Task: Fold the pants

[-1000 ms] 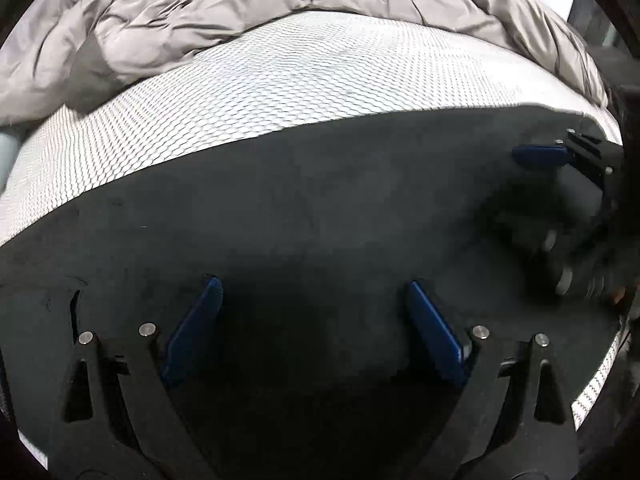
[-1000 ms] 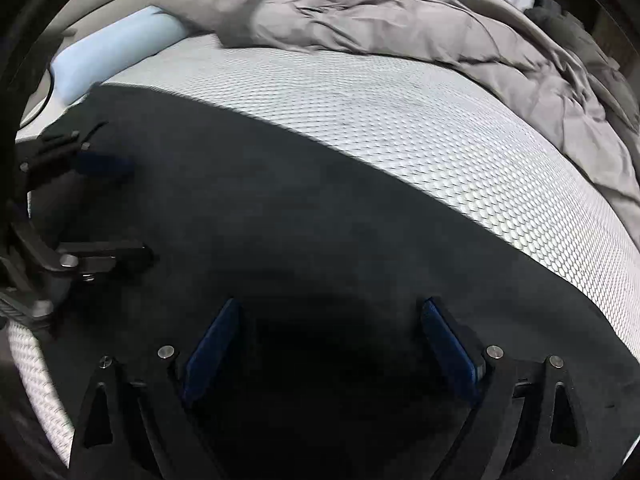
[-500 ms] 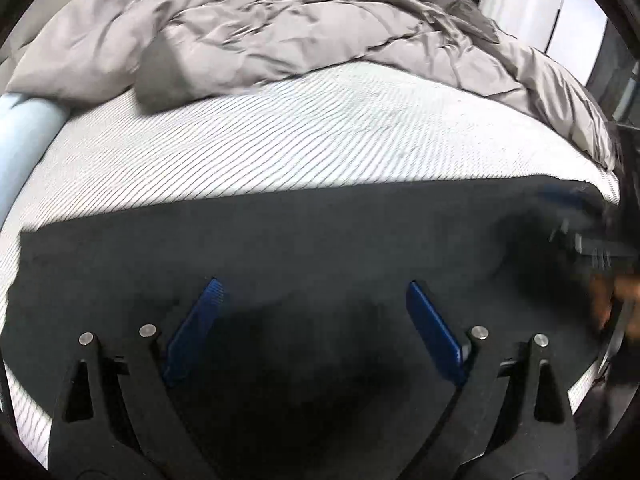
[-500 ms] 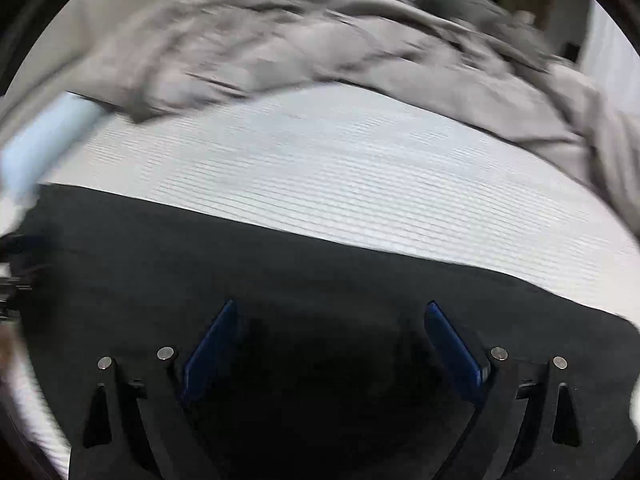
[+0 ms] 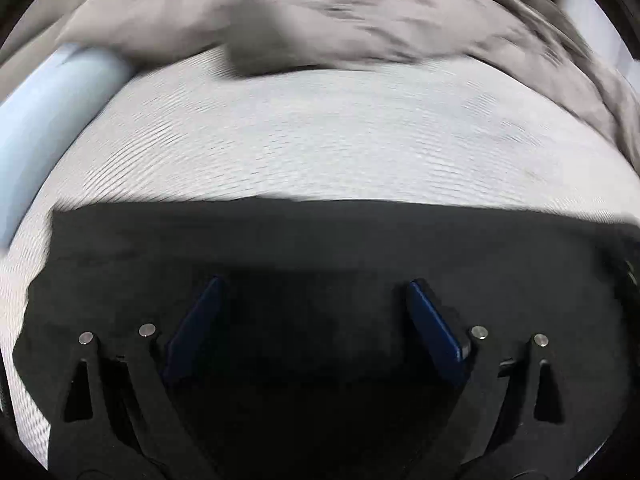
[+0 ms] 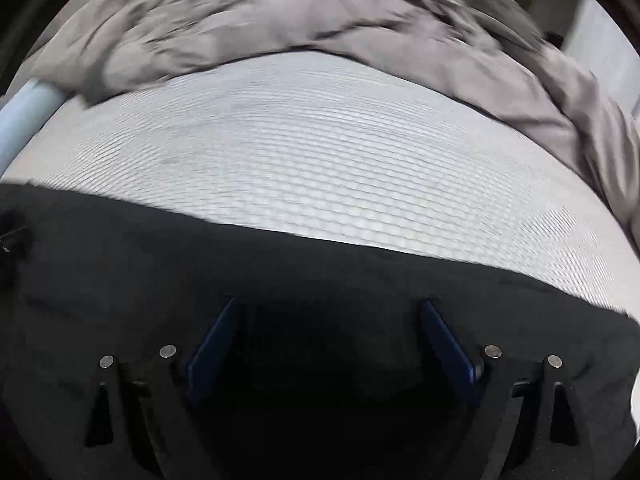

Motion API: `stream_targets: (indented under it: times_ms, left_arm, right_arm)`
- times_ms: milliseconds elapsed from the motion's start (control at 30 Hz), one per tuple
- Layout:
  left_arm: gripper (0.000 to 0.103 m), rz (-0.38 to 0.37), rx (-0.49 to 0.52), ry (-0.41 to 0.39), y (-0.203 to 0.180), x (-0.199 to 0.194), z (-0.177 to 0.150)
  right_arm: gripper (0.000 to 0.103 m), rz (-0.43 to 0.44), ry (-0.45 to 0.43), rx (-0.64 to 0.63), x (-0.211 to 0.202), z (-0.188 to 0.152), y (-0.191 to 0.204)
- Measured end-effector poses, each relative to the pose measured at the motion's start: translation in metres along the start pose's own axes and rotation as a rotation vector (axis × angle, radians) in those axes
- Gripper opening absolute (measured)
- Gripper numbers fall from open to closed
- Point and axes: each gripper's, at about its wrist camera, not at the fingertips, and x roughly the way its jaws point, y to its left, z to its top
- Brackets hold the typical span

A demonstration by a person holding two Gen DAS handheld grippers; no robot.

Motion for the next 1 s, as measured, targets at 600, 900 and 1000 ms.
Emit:
stream_targets:
  times_ms: [600, 900, 1000]
  left_arm:
    - [0.021, -0.025, -0.097, -0.084, 0.128, -0.057, -0.044]
    - [0.034, -0.079, -0.015, -0.056, 0.122, -0.068, -0.08]
    - [0.034, -0.042, -0.056, -0.073, 0.138, -0.082, -0.083]
  right_arm:
    - [0.092, 0.005, -0.032, -0.162, -0.035, -0.044, -0.006]
    - [0.092, 0.217, -0.095, -0.213, -0.072, -0.062, 0.022]
    - [0.092, 0.113, -0.066, -0.305, -0.062, -0.081, 0.024]
